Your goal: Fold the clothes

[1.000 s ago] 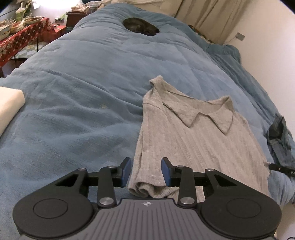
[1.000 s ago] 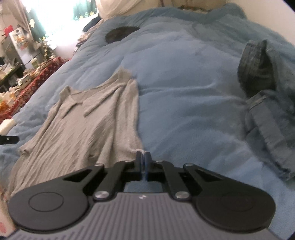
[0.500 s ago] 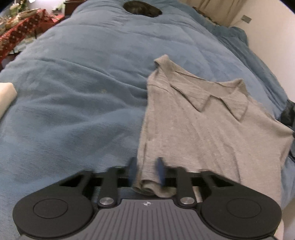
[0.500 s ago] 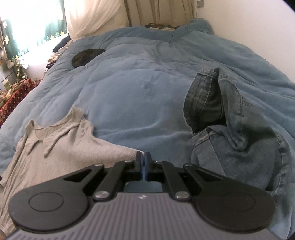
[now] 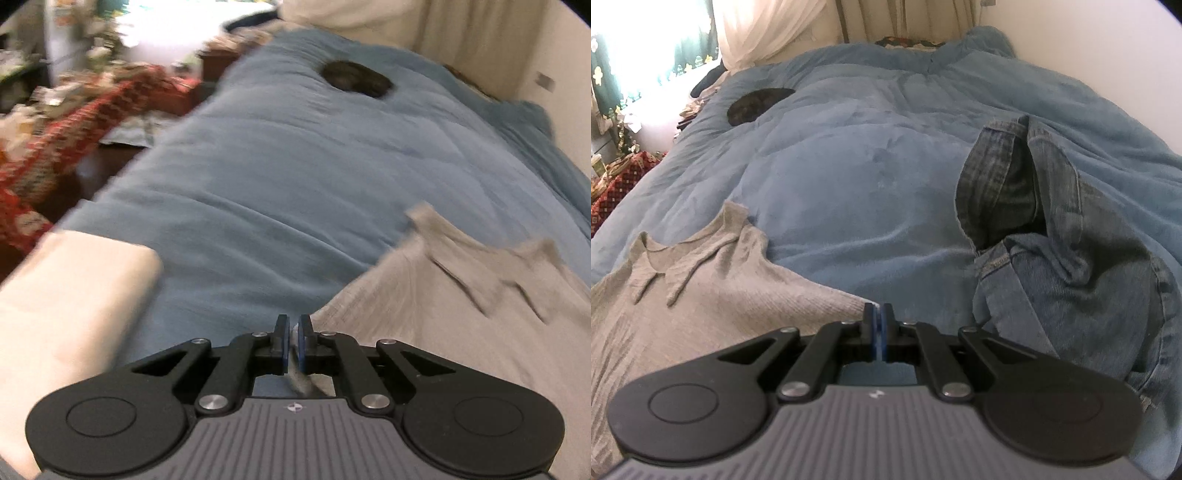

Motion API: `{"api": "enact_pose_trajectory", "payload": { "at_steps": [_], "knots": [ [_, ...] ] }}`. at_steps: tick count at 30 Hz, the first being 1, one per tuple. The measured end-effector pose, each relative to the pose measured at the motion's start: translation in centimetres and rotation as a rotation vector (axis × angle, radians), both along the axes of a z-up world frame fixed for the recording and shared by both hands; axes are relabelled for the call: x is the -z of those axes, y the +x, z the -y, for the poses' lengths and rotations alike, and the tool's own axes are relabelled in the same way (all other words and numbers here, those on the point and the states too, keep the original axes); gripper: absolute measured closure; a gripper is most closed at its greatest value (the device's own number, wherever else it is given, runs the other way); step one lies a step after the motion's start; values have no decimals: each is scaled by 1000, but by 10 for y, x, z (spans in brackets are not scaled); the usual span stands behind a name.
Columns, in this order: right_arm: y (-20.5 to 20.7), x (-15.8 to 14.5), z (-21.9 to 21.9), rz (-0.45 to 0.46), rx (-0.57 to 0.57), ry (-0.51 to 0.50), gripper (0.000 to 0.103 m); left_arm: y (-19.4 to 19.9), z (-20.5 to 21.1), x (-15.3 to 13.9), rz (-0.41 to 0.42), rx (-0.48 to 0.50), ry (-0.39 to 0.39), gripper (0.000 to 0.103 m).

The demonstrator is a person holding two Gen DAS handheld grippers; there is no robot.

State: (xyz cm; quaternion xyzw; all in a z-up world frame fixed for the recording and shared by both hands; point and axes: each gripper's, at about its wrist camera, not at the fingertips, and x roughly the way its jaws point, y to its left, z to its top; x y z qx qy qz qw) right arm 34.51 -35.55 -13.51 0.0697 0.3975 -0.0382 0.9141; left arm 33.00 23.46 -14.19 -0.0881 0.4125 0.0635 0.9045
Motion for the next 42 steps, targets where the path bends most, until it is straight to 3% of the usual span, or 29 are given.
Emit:
{"api": "enact_pose_trajectory", "payload": {
  "at_steps": [2,5,9,12,18,24,26,27,29,32,35,39,42],
  "knots": [
    [0,2,-1,-5,-1,-4,101,1,-11,-3,30,-43,8,100],
    [1,1,-1,-5,-2,-5,101,5,-18,0,17,-17,-58,100],
    [4,2,-2,-10,-4,-6,101,5,-13,10,-8,50,-124,83],
    [6,5,-4,-19,-4,-9,101,6,-6,21,-38,63,-107,72],
    [6,8,-3,-29,0,-5,101,14,-1,36,-84,56,-66,72],
    [6,6,-3,-16,-1,-22,100,24,-14,46,-119,-8,-176,72],
    [6,5,-3,-7,-3,-37,101,26,-15,50,-151,-38,-201,91],
    [5,4,-4,-3,-5,-44,101,24,-13,50,-153,-47,-194,99],
    [5,2,-4,6,-7,-59,101,20,-8,38,-101,-60,-138,99],
    [7,-3,-3,19,-5,-78,101,13,-9,8,45,-80,-13,99],
    [12,-3,-2,8,8,-93,101,15,-12,-5,103,-87,86,99],
    [19,14,-3,-62,11,-98,100,27,-7,23,-24,-40,125,98],
    [15,24,-2,-89,3,-97,97,26,-5,42,-84,-14,111,89]
  ]
}}
